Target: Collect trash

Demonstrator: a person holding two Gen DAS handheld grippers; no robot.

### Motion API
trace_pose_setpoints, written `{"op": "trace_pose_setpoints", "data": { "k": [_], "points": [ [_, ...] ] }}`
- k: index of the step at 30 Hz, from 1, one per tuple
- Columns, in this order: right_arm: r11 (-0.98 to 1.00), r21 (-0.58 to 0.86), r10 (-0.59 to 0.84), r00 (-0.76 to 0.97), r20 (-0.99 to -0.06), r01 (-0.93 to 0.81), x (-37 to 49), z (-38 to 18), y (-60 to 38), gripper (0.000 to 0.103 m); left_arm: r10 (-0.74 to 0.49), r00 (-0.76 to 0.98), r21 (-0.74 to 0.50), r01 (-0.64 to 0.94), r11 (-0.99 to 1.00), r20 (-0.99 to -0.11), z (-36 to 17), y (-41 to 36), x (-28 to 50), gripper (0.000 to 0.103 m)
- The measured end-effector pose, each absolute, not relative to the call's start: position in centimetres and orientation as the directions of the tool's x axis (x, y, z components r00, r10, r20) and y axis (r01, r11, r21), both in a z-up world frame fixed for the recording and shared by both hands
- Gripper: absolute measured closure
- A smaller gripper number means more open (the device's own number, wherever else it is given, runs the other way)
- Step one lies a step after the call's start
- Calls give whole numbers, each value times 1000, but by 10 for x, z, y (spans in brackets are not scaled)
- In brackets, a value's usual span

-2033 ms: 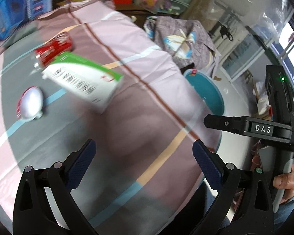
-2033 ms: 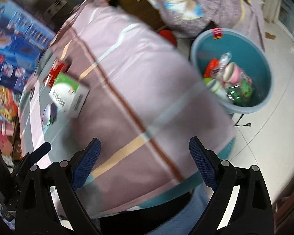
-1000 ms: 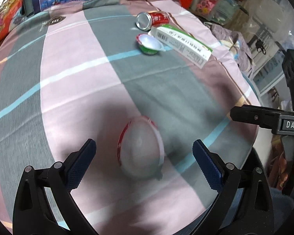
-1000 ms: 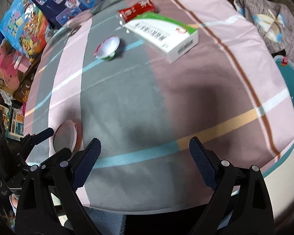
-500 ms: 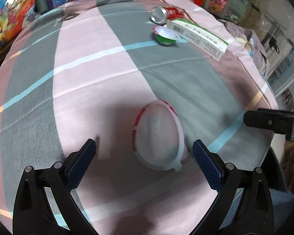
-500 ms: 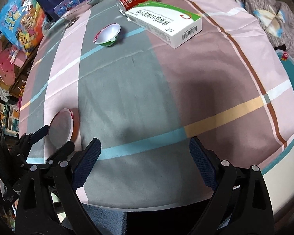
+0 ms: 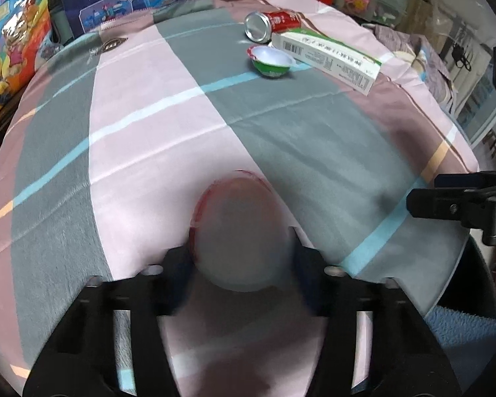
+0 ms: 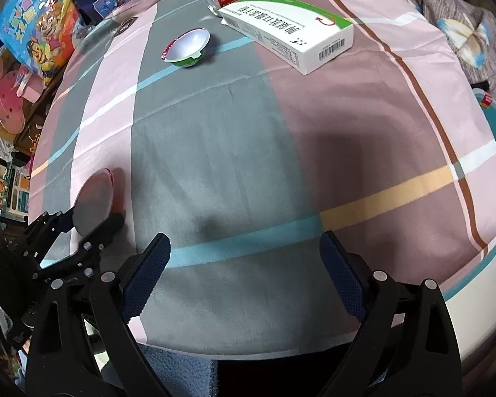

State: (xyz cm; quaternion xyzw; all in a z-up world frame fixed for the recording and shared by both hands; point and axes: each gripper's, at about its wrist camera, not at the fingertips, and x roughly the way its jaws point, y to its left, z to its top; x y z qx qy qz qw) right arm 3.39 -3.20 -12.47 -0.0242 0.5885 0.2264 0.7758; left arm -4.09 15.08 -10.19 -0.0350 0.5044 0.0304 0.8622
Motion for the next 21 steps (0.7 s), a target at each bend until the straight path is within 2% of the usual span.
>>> {"op": "trace_pose_setpoints", "data": {
  "k": [12,21],
  "points": [
    [870,258,359,183,-915,-419,94,-114,23,15,-85,530,-212,-184,960,-844,-85,208,1,52],
    [863,251,371,212,-904,-439,157,-101,74,20,-112,536,-259,-208,943,-837,-80,239,32,52]
  ]
}}
